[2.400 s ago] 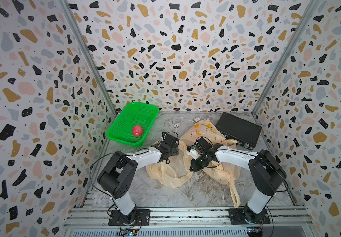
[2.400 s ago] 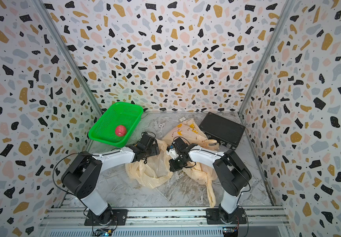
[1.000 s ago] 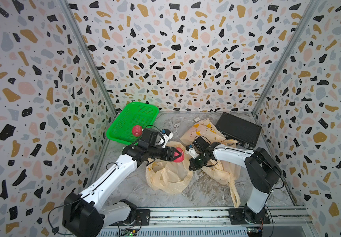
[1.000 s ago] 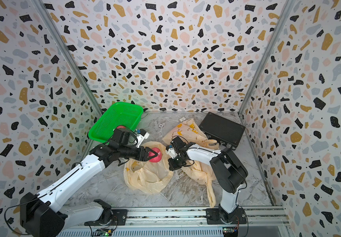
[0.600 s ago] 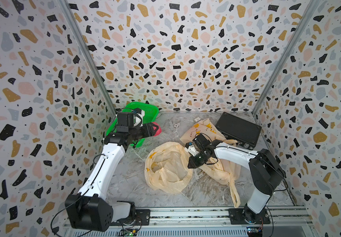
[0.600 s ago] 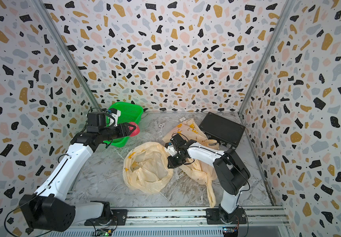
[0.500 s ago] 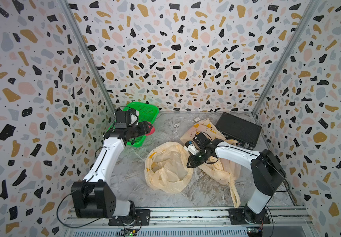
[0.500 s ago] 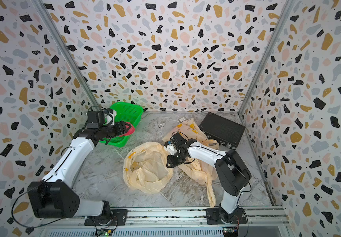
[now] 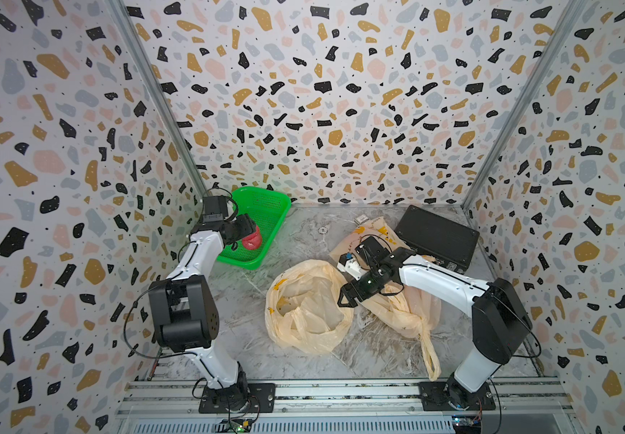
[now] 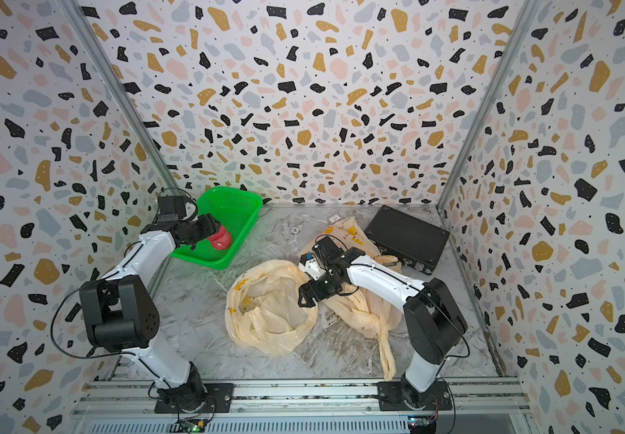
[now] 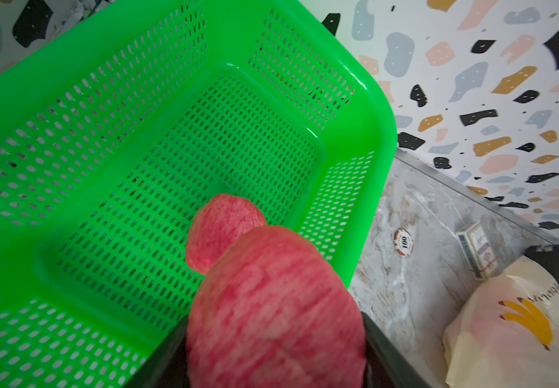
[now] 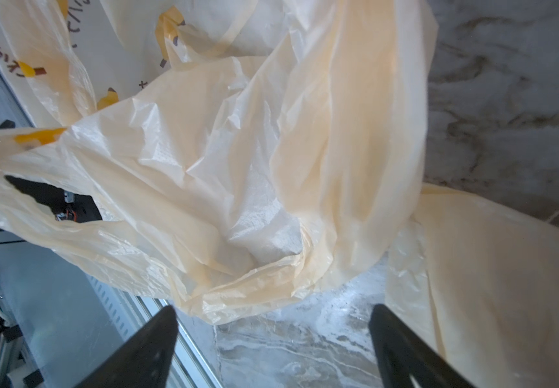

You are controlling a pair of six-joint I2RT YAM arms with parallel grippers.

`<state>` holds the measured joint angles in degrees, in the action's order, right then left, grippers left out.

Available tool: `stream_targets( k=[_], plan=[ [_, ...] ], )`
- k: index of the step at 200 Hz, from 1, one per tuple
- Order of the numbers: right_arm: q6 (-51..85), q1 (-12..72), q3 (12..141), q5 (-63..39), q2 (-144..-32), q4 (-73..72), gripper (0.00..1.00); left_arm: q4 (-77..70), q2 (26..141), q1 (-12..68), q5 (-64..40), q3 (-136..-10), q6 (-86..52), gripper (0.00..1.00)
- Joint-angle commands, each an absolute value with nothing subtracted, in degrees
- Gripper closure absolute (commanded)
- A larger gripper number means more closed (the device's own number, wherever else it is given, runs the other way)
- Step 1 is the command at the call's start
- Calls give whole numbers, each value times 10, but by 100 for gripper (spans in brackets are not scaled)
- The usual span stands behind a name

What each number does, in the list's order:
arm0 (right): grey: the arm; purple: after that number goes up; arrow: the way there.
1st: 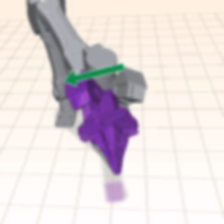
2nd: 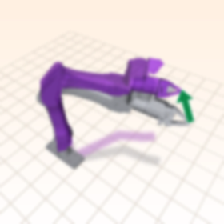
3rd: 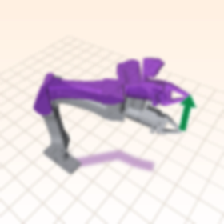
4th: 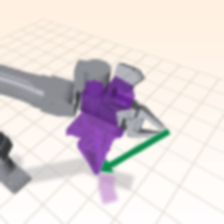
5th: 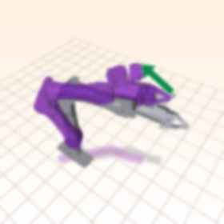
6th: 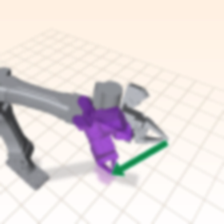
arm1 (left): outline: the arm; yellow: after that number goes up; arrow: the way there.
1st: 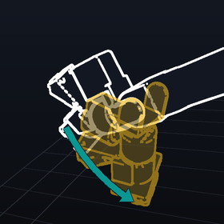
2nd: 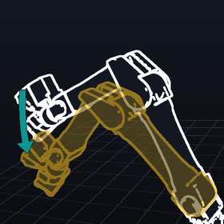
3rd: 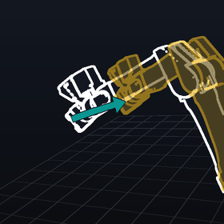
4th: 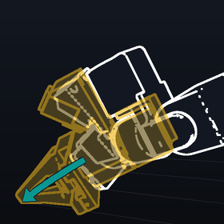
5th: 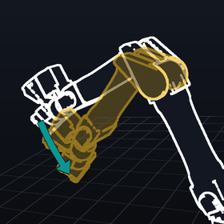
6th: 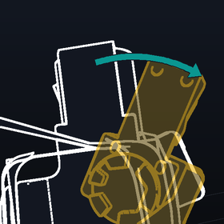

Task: Untie the knot of a plastic bag & take out the apple
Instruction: Place the apple in the basket.

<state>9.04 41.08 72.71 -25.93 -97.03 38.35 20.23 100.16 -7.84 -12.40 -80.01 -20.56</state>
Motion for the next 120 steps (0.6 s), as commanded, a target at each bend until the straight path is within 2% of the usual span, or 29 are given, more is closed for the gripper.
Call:
stream_targets(
  k=[1,59,100,120],
  plan=[
    [88,411,747,-252,-950,411,1,186,1020,-81,-76,-812,-198,68],
    [88,411,770,-244,-971,418,0,185,1021,-86,-26,-765,-189,65],
    [84,410,783,-243,-985,426,0,199,1064,-91,-29,-782,-178,53],
    [84,410,789,-240,-984,428,0,193,1071,-91,-36,-776,-179,40]
  ],
)
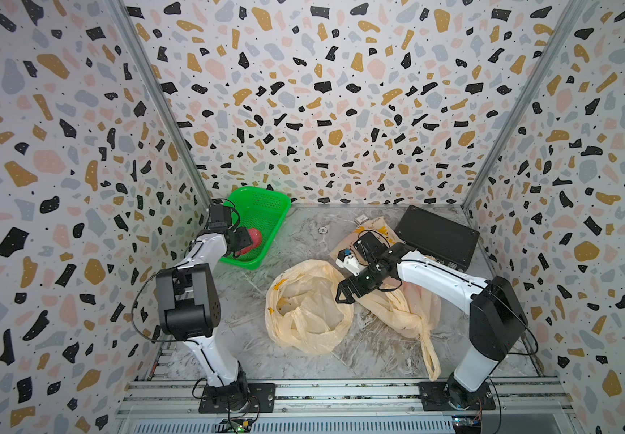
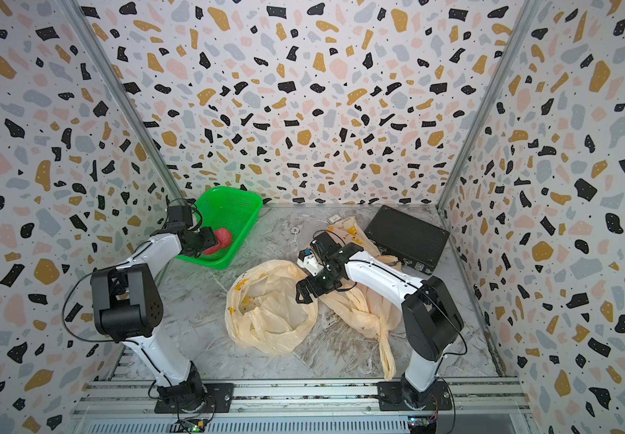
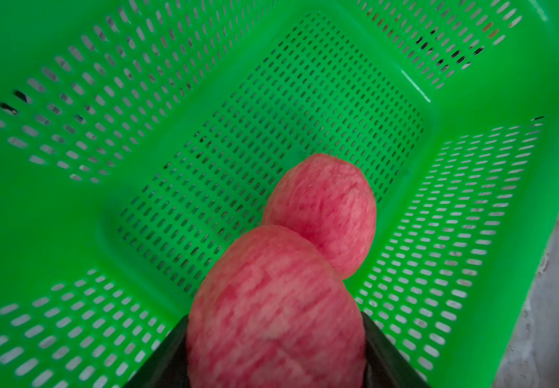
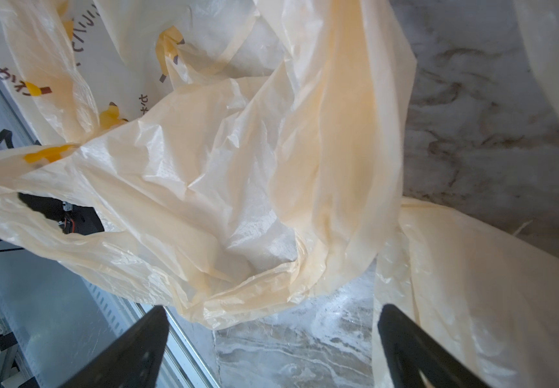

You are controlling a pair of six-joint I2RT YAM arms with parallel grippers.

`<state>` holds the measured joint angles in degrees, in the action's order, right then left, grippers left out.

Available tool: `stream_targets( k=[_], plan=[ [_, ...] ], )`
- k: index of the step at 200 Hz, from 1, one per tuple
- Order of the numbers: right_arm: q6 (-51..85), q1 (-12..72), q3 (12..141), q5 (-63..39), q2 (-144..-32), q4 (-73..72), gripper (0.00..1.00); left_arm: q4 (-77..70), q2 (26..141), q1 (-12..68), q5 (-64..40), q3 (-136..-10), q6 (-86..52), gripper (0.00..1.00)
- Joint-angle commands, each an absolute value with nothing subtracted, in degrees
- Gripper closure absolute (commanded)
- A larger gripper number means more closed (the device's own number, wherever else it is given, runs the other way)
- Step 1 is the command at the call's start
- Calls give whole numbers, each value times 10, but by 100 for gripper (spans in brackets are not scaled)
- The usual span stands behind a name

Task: Untie the knot of a plastic bag & take out the apple
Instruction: Place the apple in the basket.

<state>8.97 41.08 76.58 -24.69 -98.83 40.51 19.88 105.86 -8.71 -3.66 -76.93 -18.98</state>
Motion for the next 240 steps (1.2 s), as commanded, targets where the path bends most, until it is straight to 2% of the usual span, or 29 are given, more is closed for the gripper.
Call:
stream_targets(
  k=[1,15,56,71,123,162,197,240],
  plan=[
    [84,410,789,-239,-984,428,0,193,1072,-91,-37,-776,-179,39],
    [84,410,793,-239,-984,431,0,196,1074,-91,-43,-776,-180,31],
    [77,410,810,-234,-981,445,0,179,1026,-91,-49,-748,-181,20],
    [73,410,820,-230,-979,453,0,173,997,-91,-59,-737,-184,0],
    [67,396,860,-200,-969,487,0,185,890,-70,-116,-739,-181,1],
    [92,352,881,-130,-926,507,0,214,851,54,-167,-776,-163,0],
    [102,302,899,-50,-893,527,0,190,890,173,-193,-799,-178,1],
    [99,224,907,-19,-925,518,0,170,993,234,-227,-797,-208,3]
  ],
)
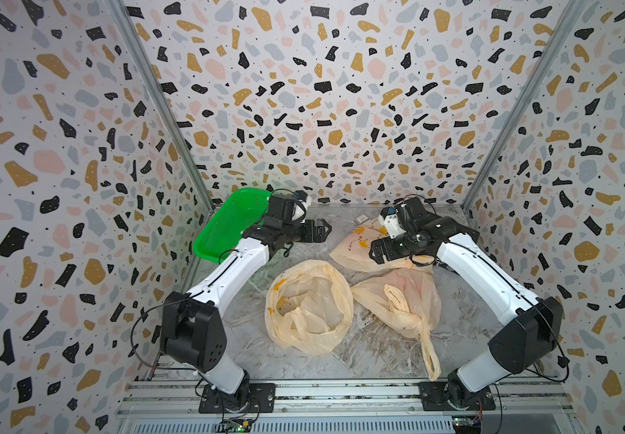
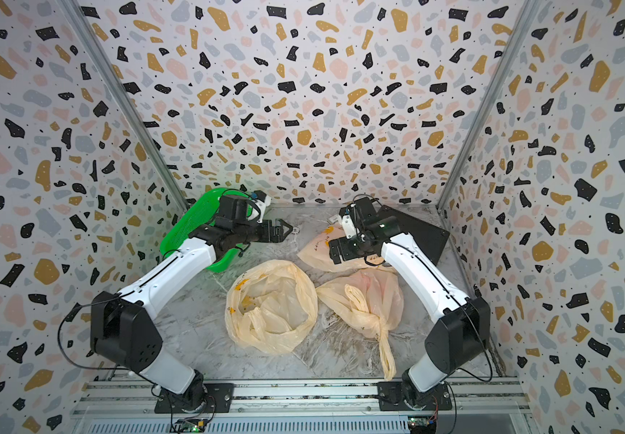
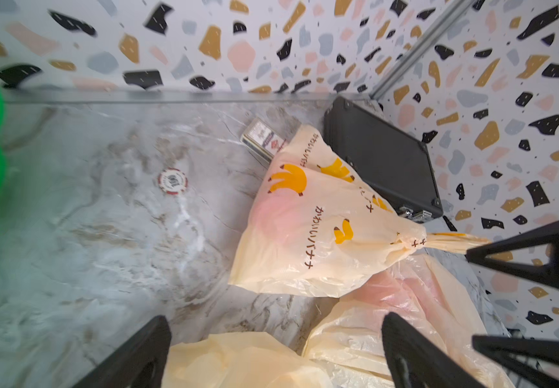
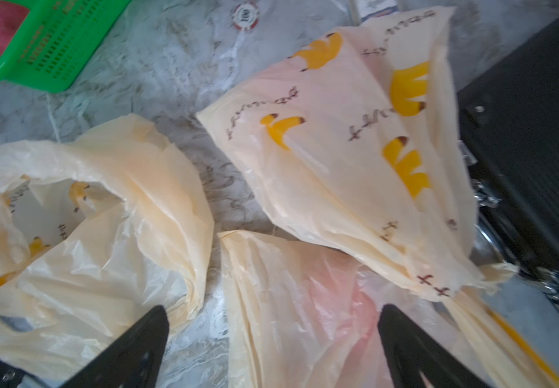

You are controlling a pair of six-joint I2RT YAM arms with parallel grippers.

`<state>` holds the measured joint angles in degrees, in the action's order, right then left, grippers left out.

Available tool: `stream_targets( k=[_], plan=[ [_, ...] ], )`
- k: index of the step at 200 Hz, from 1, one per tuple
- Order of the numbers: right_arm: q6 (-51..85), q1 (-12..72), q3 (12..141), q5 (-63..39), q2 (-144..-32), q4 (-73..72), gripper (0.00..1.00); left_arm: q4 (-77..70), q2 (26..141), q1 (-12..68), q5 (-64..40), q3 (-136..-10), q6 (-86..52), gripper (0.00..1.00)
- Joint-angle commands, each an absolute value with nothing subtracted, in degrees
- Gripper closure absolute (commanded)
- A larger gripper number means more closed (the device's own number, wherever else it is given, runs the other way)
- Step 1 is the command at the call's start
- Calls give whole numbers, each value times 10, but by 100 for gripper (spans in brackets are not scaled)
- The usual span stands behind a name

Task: Untie the knot of a plastic bag & take out the apple
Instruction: Place the apple in the basket, then untie the plastic bag at the center of the board, then move the plastic bag to the center of the board.

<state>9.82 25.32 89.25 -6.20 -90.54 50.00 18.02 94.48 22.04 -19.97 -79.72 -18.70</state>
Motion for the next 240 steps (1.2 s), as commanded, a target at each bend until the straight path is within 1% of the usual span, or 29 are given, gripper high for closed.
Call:
stream_targets(
  k=[1,16,40,78,101,108,116,126,136,153,159,171,199,240],
  plan=[
    [98,223,908,-17,-927,518,0,169,994,234,-228,-796,-209,3],
    [98,199,905,-2,-943,504,0,152,1006,240,-218,-766,-224,4],
    [88,168,889,-7,-971,472,0,177,1008,251,-201,-736,-214,5],
    [65,157,864,-31,-1012,437,1,218,960,260,-166,-654,-199,6],
    [62,156,852,-58,-1028,425,6,249,932,261,-139,-606,-175,6],
    [63,156,850,-69,-1032,424,9,260,922,261,-128,-594,-166,6],
    [64,156,848,-85,-1033,422,18,271,910,260,-113,-581,-157,6],
    [66,156,846,-104,-1033,419,34,283,893,260,-93,-567,-148,5],
    [69,156,840,-126,-1028,415,46,284,874,252,-93,-554,-147,5],
    [70,160,837,-153,-1017,416,79,271,839,242,-107,-548,-151,4],
    [69,163,839,-161,-1011,420,88,262,825,242,-109,-552,-151,4],
    [65,174,845,-166,-1000,433,100,247,802,242,-114,-569,-153,3],
    [81,199,874,-174,-971,448,100,229,770,243,-138,-620,-145,1],
    [102,223,935,-170,-957,488,100,146,718,248,-197,-613,-161,0]
  ],
)
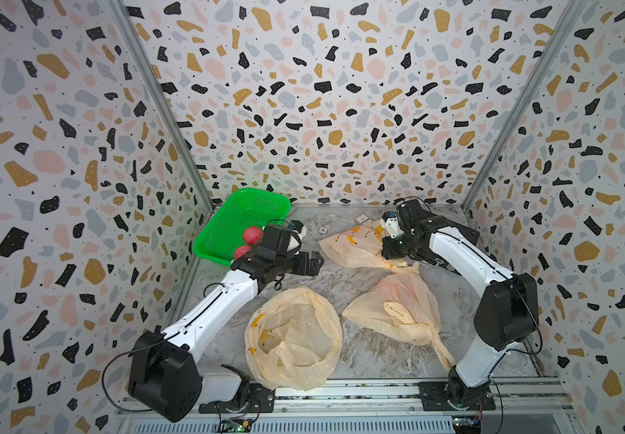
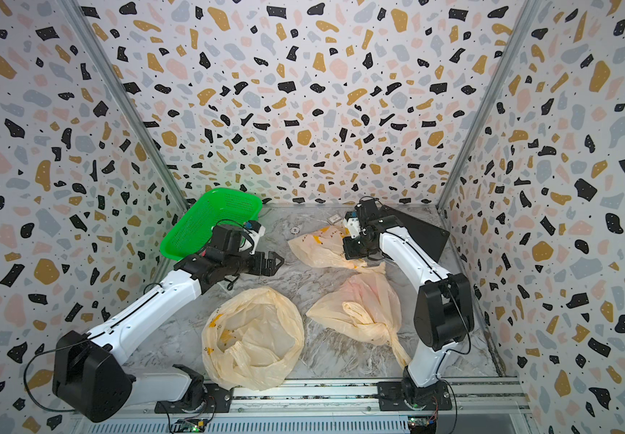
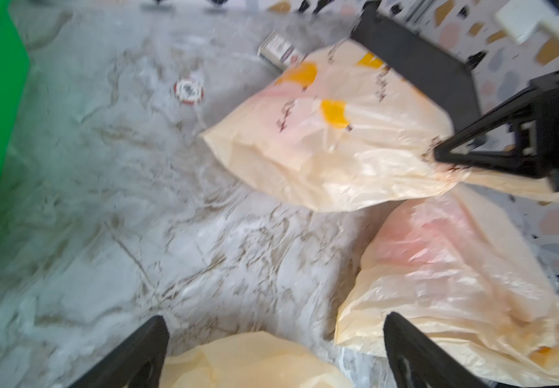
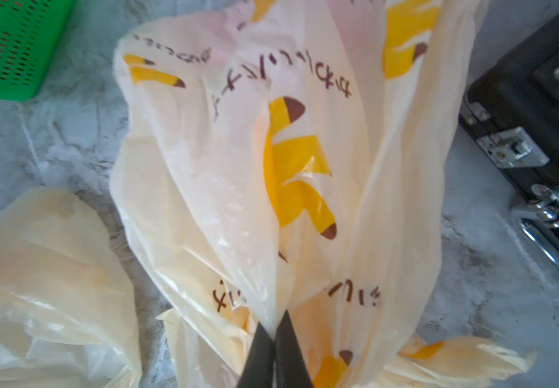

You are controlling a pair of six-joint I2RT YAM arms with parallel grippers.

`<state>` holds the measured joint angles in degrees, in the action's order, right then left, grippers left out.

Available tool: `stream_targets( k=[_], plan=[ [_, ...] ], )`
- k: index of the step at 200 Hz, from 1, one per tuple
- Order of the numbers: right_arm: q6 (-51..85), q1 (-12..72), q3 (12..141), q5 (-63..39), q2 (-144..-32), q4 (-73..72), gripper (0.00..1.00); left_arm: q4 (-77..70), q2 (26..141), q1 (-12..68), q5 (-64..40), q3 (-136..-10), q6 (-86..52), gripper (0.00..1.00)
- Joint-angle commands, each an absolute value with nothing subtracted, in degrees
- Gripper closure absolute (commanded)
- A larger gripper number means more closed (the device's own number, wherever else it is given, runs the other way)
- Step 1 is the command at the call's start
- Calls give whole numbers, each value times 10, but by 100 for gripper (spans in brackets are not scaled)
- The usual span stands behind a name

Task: Untie the knot of a plastic bag & take out the apple
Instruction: Move the plastic bag to the center of the board.

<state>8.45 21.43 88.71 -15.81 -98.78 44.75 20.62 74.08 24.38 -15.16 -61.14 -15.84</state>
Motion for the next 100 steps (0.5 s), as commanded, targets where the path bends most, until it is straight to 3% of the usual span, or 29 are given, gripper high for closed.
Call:
stream_targets(
  k=[1,54,100],
  plan=[
    [103,223,937,-172,-957,490,100,144,716,249,-197,-613,-160,0],
    [152,233,1037,-251,-981,602,100,89,667,291,-208,-536,-77,4],
    [187,255,1050,-278,-1004,619,100,69,657,349,-172,-502,-1,7]
  ],
)
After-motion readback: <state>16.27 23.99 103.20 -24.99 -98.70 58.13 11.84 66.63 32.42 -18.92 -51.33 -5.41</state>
